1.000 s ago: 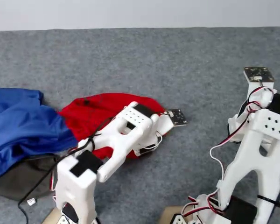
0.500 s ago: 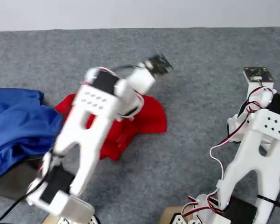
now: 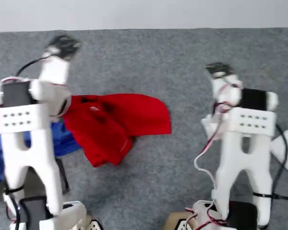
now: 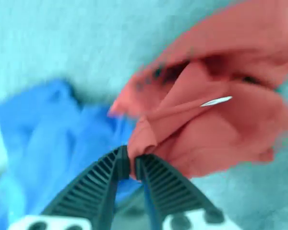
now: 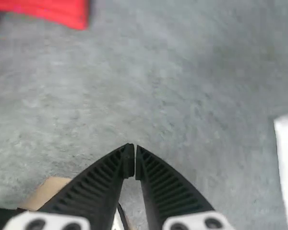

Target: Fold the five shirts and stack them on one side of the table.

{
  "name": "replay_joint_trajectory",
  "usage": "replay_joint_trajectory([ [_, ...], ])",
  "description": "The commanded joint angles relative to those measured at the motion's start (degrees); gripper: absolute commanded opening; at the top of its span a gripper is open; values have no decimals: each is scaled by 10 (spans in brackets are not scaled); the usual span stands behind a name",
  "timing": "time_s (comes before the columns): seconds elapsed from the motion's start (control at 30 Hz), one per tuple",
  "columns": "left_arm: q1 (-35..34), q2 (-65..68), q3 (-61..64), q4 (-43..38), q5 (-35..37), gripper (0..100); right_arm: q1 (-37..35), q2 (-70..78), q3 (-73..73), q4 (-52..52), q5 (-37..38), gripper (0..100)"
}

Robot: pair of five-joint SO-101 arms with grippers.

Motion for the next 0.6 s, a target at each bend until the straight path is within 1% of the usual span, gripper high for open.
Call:
replay_joint_trajectory([
  [0.0,-84,-21,33,13,-33,6,-57,-16,-2,-15,3,9],
  [0.13,-140,-21,74,4,-65,6,-97,22,-3,-37,3,9],
  [0.3,-206,-20,105,-44,-70,6,-141,118,-18,-49,2,11],
  [0.4,-222,-20,135,-68,-70,6,-175,173,-60,-48,2,15],
  [0.47,-222,-20,159,-81,-70,6,-196,211,-92,-46,2,53],
  [0.57,-222,-20,185,-101,-69,6,-211,270,-138,-48,2,154],
])
